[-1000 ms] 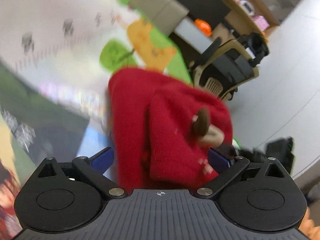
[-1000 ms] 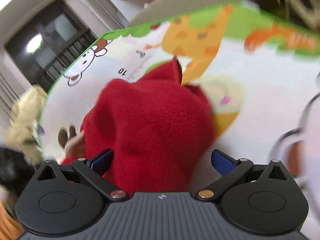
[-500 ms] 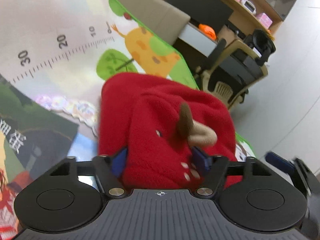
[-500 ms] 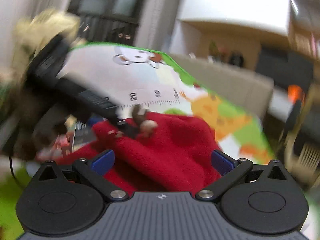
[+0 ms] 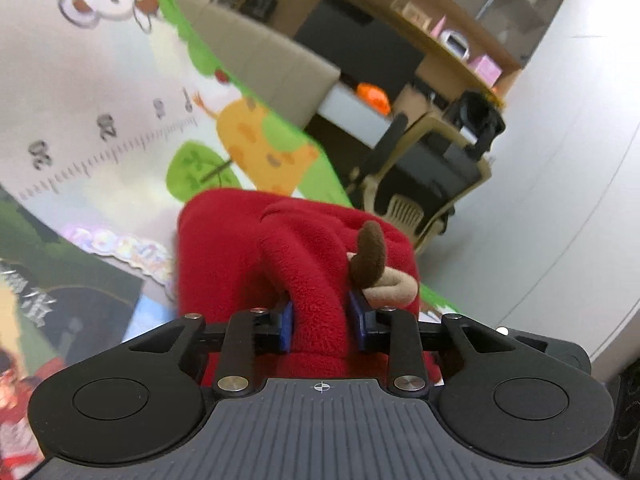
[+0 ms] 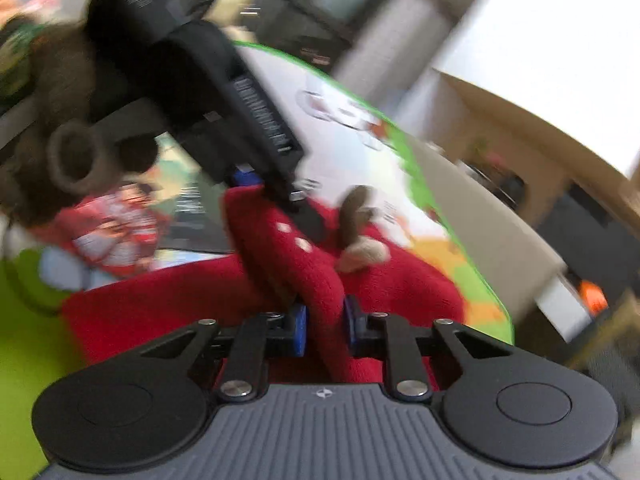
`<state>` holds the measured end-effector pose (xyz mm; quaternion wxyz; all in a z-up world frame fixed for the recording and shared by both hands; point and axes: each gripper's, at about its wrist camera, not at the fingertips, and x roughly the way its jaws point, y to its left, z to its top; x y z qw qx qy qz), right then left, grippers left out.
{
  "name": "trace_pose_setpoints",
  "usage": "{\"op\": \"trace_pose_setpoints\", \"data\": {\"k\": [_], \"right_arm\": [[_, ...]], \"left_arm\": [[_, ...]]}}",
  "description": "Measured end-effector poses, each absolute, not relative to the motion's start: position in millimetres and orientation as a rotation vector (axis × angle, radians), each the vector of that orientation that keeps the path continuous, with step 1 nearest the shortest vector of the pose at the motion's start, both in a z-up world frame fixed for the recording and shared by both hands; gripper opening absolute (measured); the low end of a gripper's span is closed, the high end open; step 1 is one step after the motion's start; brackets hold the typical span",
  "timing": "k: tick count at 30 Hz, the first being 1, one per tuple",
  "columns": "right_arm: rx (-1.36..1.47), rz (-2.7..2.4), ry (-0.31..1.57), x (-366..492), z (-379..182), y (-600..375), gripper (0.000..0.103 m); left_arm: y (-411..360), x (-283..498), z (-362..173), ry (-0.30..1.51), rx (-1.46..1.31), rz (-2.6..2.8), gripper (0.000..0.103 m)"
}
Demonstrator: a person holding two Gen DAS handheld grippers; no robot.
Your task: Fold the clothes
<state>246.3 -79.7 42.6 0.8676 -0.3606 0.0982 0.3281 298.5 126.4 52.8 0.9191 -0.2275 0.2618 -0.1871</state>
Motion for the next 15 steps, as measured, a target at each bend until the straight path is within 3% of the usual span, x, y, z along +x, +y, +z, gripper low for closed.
{"op": "trace_pose_setpoints", "data": {"k": [4,9,10,11,12,13,15], "right_arm": [[-0.886,0.767,0.227,240,13,-67,0.018],[-0.851,0.768,0.239,244,16,-69,0.025],[-0.838,0.771,0.24,245,21,-72,0.038],[-0.809,0.777,0.239,244,29,-80,0.063],[-0.781,0.784,0.237,243,37,-87,0.078],[-0.752,0.79,0.236,243,45,-95,0.1],[-0.677,0.801,0.234,245,64,-113,0.103]], "left_arm": [[134,283,44,0.591,-0.427,-0.291,0.033],[125,303,61,0.55,-0.381,-0.295,0.056],[118,312,62,0.555,-0.343,-0.296,0.059],[112,321,64,0.56,-0.305,-0.297,0.059],[106,329,62,0.564,-0.259,-0.282,0.058],[102,335,56,0.569,-0.208,-0.253,0.059],[96,345,45,0.578,-0.138,-0.21,0.061]]}}
